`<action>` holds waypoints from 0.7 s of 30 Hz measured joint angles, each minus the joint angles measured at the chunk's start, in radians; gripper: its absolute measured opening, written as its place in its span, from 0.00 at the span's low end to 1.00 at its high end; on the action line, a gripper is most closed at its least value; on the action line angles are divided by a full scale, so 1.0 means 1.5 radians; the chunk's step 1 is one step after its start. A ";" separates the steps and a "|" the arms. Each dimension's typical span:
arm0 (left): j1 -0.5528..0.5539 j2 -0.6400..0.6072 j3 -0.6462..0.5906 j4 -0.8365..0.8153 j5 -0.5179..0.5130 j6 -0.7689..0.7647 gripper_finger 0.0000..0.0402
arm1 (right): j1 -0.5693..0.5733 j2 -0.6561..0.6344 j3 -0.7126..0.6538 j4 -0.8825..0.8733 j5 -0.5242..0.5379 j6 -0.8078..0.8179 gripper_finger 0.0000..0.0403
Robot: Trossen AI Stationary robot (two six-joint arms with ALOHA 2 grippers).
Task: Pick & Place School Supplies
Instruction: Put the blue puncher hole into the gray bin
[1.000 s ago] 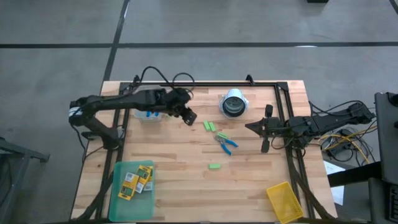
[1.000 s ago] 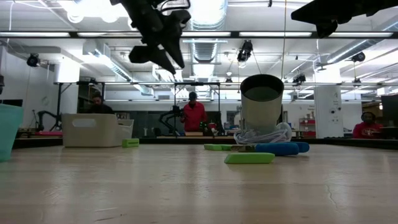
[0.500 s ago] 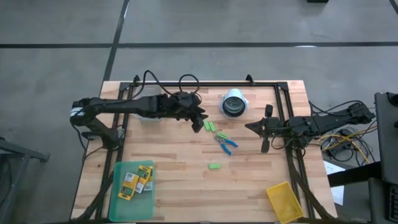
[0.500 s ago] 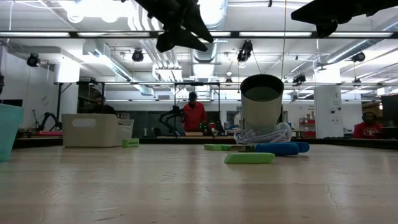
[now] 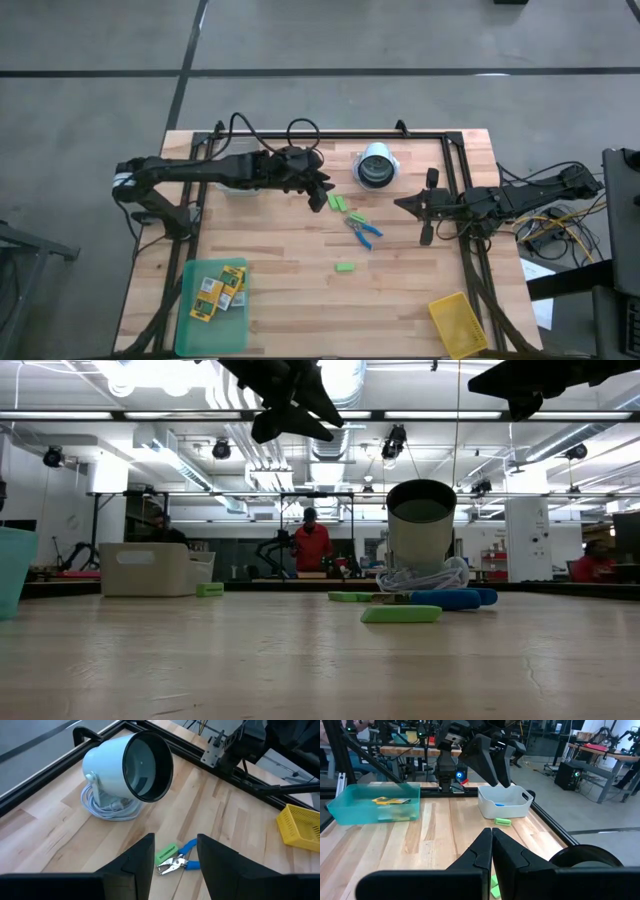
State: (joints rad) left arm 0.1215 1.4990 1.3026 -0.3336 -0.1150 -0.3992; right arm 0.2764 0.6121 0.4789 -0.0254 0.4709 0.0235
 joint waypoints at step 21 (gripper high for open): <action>0.000 0.000 0.000 0.000 -0.001 -0.001 0.38 | 0.001 0.025 0.001 -0.019 -0.001 0.265 0.02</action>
State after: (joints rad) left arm 0.1215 1.4990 1.3029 -0.3336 -0.1165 -0.4004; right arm 0.2782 0.6496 0.4805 -0.0539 0.4700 0.4211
